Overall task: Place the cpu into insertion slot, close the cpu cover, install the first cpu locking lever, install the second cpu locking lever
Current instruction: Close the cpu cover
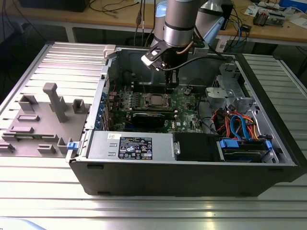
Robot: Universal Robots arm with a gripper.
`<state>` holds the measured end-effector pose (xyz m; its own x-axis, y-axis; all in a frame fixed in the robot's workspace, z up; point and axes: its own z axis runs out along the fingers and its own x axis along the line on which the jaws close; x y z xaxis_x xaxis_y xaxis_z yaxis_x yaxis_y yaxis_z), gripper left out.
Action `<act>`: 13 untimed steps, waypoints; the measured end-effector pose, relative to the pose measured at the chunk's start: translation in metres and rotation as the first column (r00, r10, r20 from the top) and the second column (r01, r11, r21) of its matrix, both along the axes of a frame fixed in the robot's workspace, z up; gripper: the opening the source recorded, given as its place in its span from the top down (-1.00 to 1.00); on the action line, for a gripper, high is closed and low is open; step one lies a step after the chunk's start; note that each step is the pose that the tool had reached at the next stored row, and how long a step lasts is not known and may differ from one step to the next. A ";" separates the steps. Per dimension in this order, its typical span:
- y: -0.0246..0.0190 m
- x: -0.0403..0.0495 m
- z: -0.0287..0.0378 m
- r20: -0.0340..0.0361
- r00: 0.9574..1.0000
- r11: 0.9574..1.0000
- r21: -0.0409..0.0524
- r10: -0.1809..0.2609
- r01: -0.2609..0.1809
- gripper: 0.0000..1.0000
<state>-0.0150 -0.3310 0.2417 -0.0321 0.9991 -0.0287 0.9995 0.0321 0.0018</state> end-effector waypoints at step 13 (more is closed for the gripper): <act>0.0000 -0.0514 -0.0233 0.000 0.999 0.999 0.006 0.041 -0.041 0.79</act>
<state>-0.0664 -0.3310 0.2183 -0.0735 0.9970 -0.0225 0.9973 0.0735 0.0022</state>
